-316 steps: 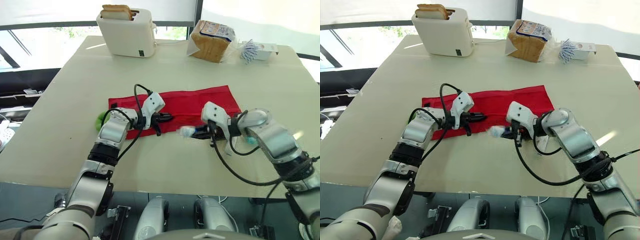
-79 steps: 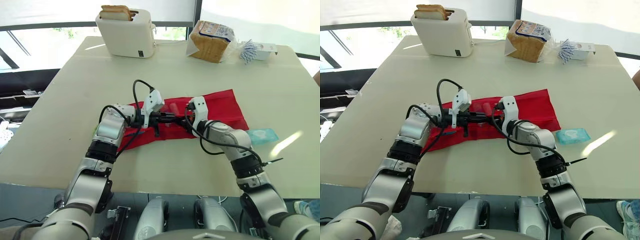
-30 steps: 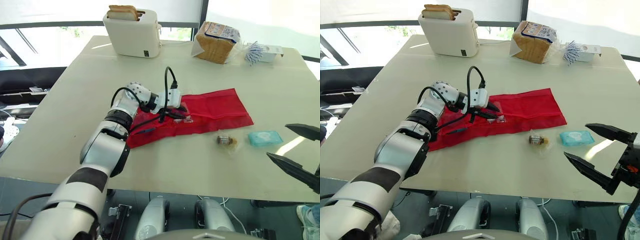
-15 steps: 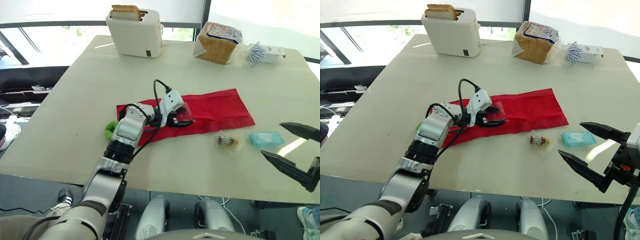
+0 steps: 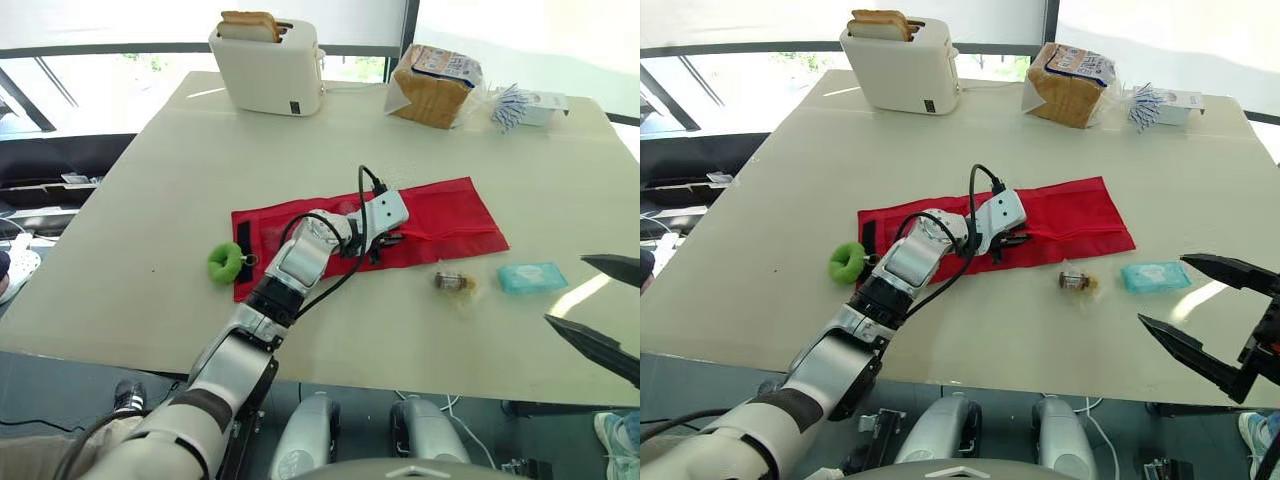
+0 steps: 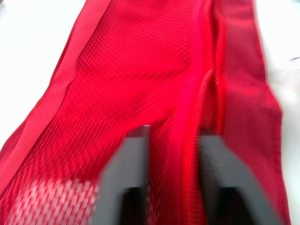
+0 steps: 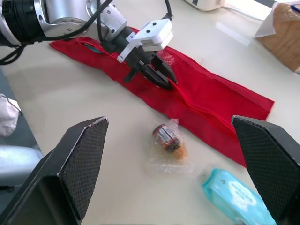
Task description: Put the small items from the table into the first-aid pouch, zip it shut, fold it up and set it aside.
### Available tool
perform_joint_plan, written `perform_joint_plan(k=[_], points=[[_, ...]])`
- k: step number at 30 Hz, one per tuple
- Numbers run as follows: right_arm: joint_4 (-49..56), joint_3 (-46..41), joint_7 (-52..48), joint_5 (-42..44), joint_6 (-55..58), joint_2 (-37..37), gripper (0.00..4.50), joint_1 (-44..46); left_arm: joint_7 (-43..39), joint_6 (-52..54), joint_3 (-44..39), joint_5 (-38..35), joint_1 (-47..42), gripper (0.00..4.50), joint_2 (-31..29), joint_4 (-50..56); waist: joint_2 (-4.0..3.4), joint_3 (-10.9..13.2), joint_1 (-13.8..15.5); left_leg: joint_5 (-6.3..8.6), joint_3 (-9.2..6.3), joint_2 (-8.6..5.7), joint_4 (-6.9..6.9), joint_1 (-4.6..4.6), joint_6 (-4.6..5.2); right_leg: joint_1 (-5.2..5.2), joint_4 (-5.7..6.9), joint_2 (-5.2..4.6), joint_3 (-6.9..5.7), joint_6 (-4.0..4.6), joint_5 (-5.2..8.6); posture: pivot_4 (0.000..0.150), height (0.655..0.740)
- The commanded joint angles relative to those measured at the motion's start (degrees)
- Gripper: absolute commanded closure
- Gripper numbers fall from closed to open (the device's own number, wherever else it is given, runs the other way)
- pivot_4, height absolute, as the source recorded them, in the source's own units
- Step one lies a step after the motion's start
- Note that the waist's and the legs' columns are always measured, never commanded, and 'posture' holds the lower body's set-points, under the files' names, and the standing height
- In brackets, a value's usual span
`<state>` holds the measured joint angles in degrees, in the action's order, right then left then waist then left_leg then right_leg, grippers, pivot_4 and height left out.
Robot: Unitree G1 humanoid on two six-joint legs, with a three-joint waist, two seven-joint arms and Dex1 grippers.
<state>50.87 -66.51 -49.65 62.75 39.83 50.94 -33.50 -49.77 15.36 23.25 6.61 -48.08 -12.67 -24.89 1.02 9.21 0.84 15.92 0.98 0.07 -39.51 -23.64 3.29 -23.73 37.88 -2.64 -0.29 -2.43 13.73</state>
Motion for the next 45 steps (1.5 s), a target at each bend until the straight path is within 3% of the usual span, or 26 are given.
perform_joint_plan(k=[1, 5, 9, 16, 18, 21, 22, 24, 26, 27, 29, 33, 39, 41, 43, 44, 45], points=[[-1.4, -1.8, -1.7, -1.4, -1.3, 0.7, 0.0, -0.3, -8.0, -14.4, 2.0, -0.1, -1.4, 4.44, -3.2, -3.0, 0.0, 0.0, 0.0, 0.0, 0.02, 0.01, 0.02, 0.03, 0.0, 0.0, 0.01, 0.01, 0.01, 0.01, 0.0, 0.15, 0.74], [-1.4, -1.4, -2.3, -2.3, -1.6, 0.3, 0.0, -0.3, -15.4, -29.5, 2.0, -0.3, -3.2, 4.44, -8.0, -9.7, 0.0, 0.0, 0.0, 0.0, 0.03, 0.03, 0.05, 0.05, 0.0, 0.0, 0.01, 0.01, 0.07, 0.01, 0.0, 0.15, 0.74], [-0.5, -1.5, -2.4, -2.8, -1.9, -0.9, 0.0, -1.1, -15.7, -42.4, 1.2, 1.9, -8.7, 4.44, -10.4, -22.5, 0.02, 0.0, 0.1, 0.0, 0.03, 0.02, 0.04, 0.03, 0.0, 0.0, -0.01, 0.0, 0.03, 0.01, 0.0, 0.15, 0.74], [-0.8, 0.9, -1.9, -3.8, -2.8, -1.2, 0.0, -0.9, -7.2, -55.3, 1.8, 6.3, -16.3, 4.44, -0.9, -38.5, 0.06, 0.0, 0.5, 0.06, 0.02, -0.09, -0.05, -0.07, 0.1, 0.01, -0.04, -0.06, -0.06, -0.03, 0.0, 0.15, 0.74], [-0.9, 1.4, -1.7, -3.9, -2.8, -0.8, 0.0, -0.4, -6.0, -55.1, 0.7, 6.5, -17.5, 4.44, 0.0, -40.5, 0.07, 0.0, 0.4, 0.07, 0.02, -0.12, -0.06, -0.08, 0.13, 0.0, -0.06, -0.08, -0.05, -0.08, -0.01, 0.15, 0.74], [-0.5, 1.5, -1.6, -3.8, -2.8, -0.9, 0.0, -0.2, -11.8, -46.9, -4.4, 0.9, -17.1, 4.44, -0.2, -39.8, 0.08, 0.0, -0.2, 0.07, 0.02, -0.11, -0.06, -0.07, 0.13, 0.0, -0.03, -0.06, -0.04, -0.09, -0.01, 0.15, 0.74], [-0.4, 1.7, -1.5, -3.9, -2.8, -1.1, 0.0, -0.3, -14.4, -42.7, -5.8, -0.8, -16.2, 3.88, -1.2, -37.9, 0.08, 0.0, -0.3, 0.07, 0.06, -0.05, -0.06, -0.03, 0.13, -0.01, 0.0, -0.02, -0.03, -0.09, -0.01, 0.15, 0.74], [-0.3, 2.2, -1.5, -4.3, -3.1, -1.5, 0.0, -0.4, -16.7, -35.4, -8.2, -3.6, -13.5, 3.21, -2.8, -32.0, 0.06, 0.0, -0.6, 0.07, 0.07, 0.01, -0.04, -0.01, 0.13, -0.02, 0.02, 0.02, -0.02, -0.08, -0.01, 0.15, 0.74], [-0.3, 2.7, -1.4, -4.6, -3.3, -1.7, 0.0, -0.4, -16.8, -26.2, -10.1, -6.1, -9.5, 2.16, -4.6, -23.1, 0.03, 0.0, -0.6, 0.07, 0.05, 0.04, -0.02, 0.02, 0.12, -0.02, 0.03, 0.05, -0.03, -0.07, -0.01, 0.15, 0.74], [-0.4, 3.1, -1.2, -4.7, -3.4, -1.6, 0.0, -0.1, -17.2, -20.7, -10.6, -7.1, -6.0, 2.01, -6.4, -16.2, 0.03, 0.0, -0.6, 0.07, 0.05, 0.04, -0.02, 0.02, 0.12, -0.02, 0.04, 0.04, -0.04, -0.07, -0.01, 0.15, 0.74], [-0.9, 4.1, -1.0, -5.1, -3.6, -1.4, 0.0, 0.4, -17.0, -9.6, -11.3, -8.2, 0.5, 2.01, -9.6, -2.9, 0.02, 0.0, -0.5, 0.07, 0.05, 0.05, -0.02, 0.01, 0.11, -0.01, 0.02, 0.02, -0.01, -0.08, -0.01, 0.15, 0.74], [-2.0, 6.2, -1.2, -6.1, -4.1, -0.5, 0.0, 2.1, -12.8, 2.8, -12.0, -7.4, 8.2, 2.01, -13.5, 13.4, 0.0, 0.0, 0.0, 0.04, 0.0, 0.07, -0.07, 0.0, 0.06, -0.01, 0.06, -0.06, 0.14, -0.07, -0.01, 0.15, 0.74], [-3.0, 8.0, -1.4, -7.3, -4.0, 0.4, 0.0, 4.2, -7.7, 2.8, -9.8, -2.5, 12.6, 2.01, -16.7, 19.2, -0.03, 0.0, 0.3, 0.05, -0.04, 0.0, -0.12, 0.01, 0.07, 0.1, -0.03, -0.07, 0.1, -0.07, -0.01, 0.15, 0.74], [-2.9, 8.4, -1.2, -7.5, -3.9, 0.4, 0.0, 4.6, -7.0, -1.2, -8.7, -1.1, 11.6, 2.54, -17.2, 16.4, -0.03, 0.0, 0.3, 0.05, -0.04, 0.0, -0.12, 0.01, 0.07, 0.1, -0.02, -0.07, 0.11, -0.07, -0.01, 0.15, 0.74], [-2.6, 8.1, -1.3, -7.5, -3.8, 0.2, 0.0, 4.6, -5.8, -8.0, -7.6, 0.6, 7.8, 3.41, -16.7, 9.0, -0.03, 0.0, 0.2, 0.05, -0.02, 0.0, -0.12, 0.03, 0.08, 0.1, 0.0, -0.06, 0.09, -0.07, -0.01, 0.15, 0.74], [-2.6, 8.1, -1.3, -7.5, -3.8, 0.2, 0.0, 4.6, -5.3, -11.0, -7.1, 1.3, 5.8, 3.57, -16.2, 5.1, -0.02, 0.0, 0.3, 0.05, -0.03, 0.0, -0.12, 0.04, 0.08, 0.11, 0.0, -0.04, 0.06, -0.07, -0.01, 0.15, 0.74], [-2.5, 8.1, -1.3, -7.6, -3.8, 0.1, 0.0, 4.6, -4.8, -14.1, -6.7, 1.7, 3.6, 4.23, -15.4, 0.6, -0.02, 0.0, 0.3, 0.06, -0.03, -0.01, -0.12, 0.04, 0.09, 0.11, 0.0, -0.03, -0.03, -0.07, -0.01, 0.15, 0.74]])
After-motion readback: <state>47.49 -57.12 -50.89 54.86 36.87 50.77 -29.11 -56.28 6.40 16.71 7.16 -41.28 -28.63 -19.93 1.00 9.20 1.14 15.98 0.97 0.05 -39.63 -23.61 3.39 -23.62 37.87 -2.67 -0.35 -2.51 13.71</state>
